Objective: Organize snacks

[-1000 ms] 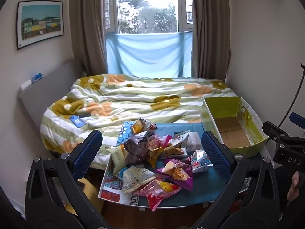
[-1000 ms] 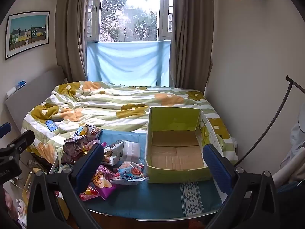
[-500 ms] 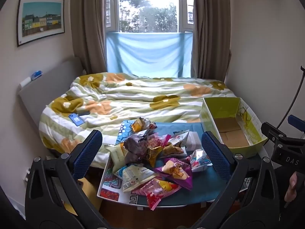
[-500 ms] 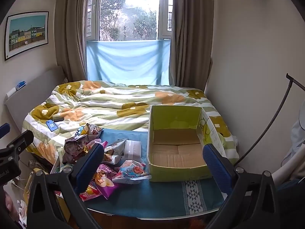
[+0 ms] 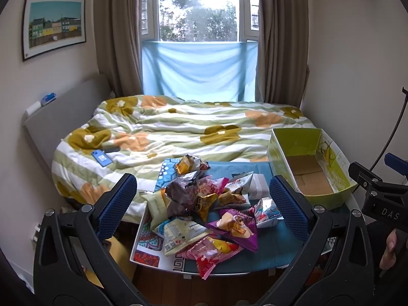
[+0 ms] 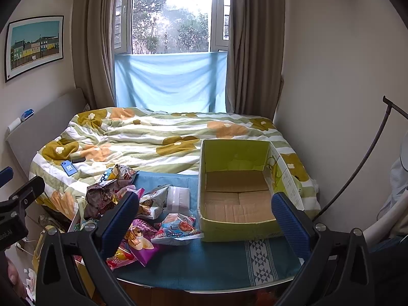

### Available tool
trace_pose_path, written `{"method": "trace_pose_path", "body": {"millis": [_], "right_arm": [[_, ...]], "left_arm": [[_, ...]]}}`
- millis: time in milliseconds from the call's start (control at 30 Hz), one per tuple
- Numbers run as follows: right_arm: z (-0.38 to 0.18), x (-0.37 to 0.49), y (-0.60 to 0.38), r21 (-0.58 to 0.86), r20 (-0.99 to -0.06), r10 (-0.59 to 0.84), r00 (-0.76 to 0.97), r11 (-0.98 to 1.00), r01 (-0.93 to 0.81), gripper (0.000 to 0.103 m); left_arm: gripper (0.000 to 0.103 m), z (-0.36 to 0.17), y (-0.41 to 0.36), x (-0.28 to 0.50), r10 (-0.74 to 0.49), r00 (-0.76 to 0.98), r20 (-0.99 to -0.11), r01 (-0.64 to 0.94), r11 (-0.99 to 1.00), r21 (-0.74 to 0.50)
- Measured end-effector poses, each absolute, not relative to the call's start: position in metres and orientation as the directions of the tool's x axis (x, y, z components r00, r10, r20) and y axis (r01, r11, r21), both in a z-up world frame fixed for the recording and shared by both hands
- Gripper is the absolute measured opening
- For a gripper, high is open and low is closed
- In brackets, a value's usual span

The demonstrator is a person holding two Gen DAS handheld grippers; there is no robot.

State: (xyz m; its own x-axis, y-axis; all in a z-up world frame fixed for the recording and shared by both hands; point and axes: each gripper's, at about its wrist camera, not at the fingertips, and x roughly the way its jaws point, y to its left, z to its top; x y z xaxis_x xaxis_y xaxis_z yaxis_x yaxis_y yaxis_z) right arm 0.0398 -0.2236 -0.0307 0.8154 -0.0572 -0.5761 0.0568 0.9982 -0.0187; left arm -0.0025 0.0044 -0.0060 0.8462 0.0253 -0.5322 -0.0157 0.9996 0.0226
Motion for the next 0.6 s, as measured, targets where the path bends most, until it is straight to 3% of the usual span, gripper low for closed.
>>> {"method": "trace_pose_path", "body": {"millis": [600], "right_arm": [[-0.0324,0.0386,-0.2206,-0.018,-0.572,-0.052,0.819,0.999,0.051,0.103]], "left_arm": [[0.103,-0.0076,0.0056,-0.0043,0.032,0.846,-0.532,-0.019,0.999,0.031]]}}
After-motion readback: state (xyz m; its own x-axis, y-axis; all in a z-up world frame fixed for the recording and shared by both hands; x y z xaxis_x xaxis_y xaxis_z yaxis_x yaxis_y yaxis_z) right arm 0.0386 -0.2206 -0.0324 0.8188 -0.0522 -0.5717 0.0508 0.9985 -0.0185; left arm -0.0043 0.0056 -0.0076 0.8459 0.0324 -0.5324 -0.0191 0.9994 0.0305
